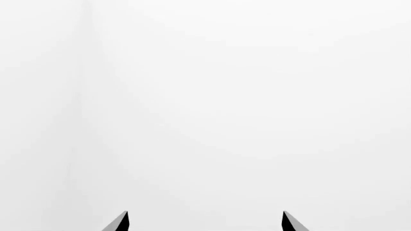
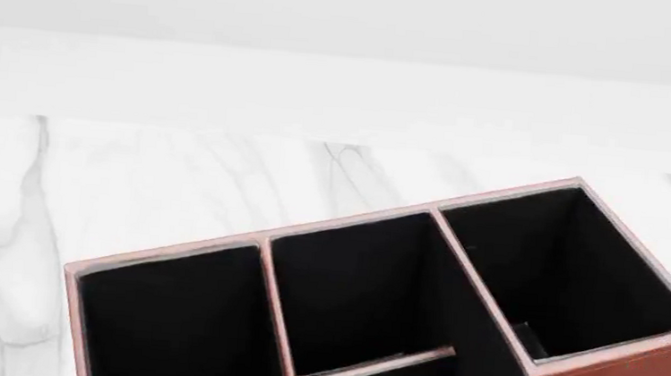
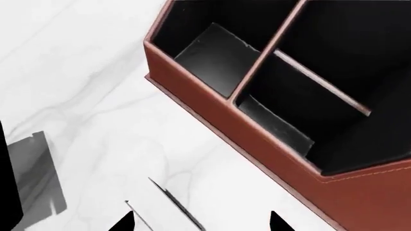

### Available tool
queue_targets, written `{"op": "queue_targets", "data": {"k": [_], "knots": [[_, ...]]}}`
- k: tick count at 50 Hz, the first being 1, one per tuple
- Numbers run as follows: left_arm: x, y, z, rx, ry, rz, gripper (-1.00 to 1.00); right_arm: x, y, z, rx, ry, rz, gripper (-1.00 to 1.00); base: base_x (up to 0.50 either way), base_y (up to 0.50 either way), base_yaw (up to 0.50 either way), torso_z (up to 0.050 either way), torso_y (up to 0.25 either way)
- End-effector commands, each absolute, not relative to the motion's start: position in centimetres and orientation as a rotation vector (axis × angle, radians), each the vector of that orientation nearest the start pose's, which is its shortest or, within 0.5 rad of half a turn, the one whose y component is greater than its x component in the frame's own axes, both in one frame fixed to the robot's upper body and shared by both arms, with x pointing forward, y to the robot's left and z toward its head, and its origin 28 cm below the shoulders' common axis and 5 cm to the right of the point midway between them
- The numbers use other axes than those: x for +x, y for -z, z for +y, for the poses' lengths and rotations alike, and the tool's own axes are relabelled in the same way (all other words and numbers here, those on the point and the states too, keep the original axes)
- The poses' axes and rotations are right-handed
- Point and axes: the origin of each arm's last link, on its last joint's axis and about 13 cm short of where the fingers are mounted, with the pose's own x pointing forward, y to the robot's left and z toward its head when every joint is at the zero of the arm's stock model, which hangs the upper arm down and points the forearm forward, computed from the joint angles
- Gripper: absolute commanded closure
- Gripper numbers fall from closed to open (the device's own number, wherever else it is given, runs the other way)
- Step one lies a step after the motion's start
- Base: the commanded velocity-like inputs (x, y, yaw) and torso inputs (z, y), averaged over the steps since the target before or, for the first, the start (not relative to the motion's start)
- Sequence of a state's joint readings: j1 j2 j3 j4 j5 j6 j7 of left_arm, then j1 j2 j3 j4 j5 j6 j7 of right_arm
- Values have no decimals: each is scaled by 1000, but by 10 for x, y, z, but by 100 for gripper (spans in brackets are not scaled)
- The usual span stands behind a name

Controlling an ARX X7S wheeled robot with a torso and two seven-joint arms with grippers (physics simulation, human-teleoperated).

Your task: Pick up the book and place it in the front compartment of the caddy.

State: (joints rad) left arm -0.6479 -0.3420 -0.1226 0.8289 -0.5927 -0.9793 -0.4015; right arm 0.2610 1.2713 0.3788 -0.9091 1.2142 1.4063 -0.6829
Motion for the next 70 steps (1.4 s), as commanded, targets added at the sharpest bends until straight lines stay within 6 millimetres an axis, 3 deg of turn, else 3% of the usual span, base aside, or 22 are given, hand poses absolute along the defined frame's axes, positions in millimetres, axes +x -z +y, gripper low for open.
{"op": "queue_targets", "data": {"k": [1,41,70], "knots": [[226,-256,245,-43,-91,-464,-100,141,-243,-232,-502,-991,712,-100,0,0,0,0,0],[227,-254,246,-46,-99,-460,-100,152,-227,-219,-539,-1079,788,-100,0,0,0,0,0],[227,-252,247,-50,-99,-453,-100,158,-204,-212,-553,-1120,865,-100,0,0,0,0,0]]}}
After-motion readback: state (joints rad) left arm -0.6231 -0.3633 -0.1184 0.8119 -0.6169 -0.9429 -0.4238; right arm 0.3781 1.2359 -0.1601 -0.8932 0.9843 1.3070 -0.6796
